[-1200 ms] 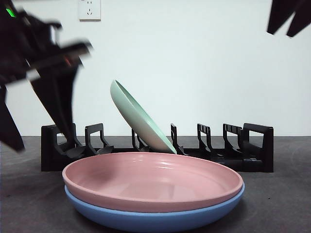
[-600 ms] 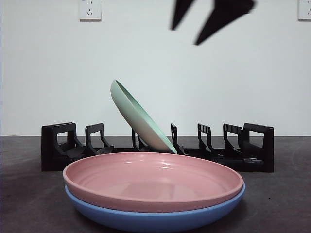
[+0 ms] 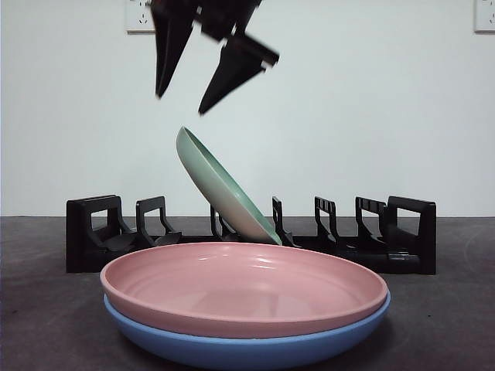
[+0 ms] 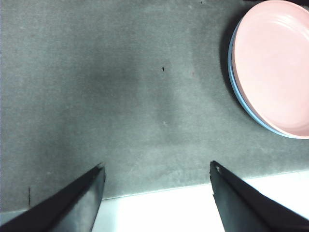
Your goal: Place the plate
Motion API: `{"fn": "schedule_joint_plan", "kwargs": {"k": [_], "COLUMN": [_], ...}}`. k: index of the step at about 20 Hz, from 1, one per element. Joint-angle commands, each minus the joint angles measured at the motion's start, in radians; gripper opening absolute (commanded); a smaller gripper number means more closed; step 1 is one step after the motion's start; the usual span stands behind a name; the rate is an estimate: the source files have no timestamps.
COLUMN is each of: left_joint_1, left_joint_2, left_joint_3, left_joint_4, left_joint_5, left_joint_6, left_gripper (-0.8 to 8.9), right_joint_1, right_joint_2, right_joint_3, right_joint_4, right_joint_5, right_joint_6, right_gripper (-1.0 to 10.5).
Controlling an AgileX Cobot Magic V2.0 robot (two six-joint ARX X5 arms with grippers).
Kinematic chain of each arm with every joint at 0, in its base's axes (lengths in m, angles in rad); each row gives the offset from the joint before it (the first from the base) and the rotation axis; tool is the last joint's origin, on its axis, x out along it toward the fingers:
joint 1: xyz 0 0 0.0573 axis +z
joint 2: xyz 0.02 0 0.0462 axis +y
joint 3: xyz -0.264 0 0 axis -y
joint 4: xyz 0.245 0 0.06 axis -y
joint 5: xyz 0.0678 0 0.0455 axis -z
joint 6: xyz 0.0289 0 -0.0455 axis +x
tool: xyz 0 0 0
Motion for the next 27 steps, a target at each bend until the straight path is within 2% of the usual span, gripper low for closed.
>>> {"fn": "schedule_joint_plan", "kwargs": {"k": [1,4,12,21,23,27], "left_joint_1": [-0.003,-0.003,-0.003,-0.003,-0.003,-0.003], "left_joint_2": [0.003,0.003,0.003,0.003,0.003,0.003], "left_joint_3": [0.015,0.015,0.015,0.015,0.015,0.015], "left_joint_4": [0.008,0.009,0.011,0.017,0.021,0.02], "left_joint_5": [-0.006,-0.006,-0.025,-0.029,-0.03,-0.04], "left_joint_6": [-0.01,-0.009,-0.008,-0.005,-0.001,0.015], "left_gripper": [3.45,3.45,3.45,3.45,3.44,3.44], "right_joint_1": [0.011,0.013,0.017,0.017,0.017,0.029], "right_joint_2": [0.049,0.078,0.096,0.049,0.028,-0.002], "right_joint_3": [0.028,0.027,0.027,0.061,0.099,0.158], "right_joint_4": [0.02,0.035,0.06,0.019,-0.011,-0.043], "right_joint_5": [0.006,0.007,0.007,-0.026,-0.057,-0.058], "right_joint_6": [0.014,0.014,0.014,0.026,0.004,-0.052], "right_gripper": [2.9,2.8,0.1,0.1,0.1,0.1]}}
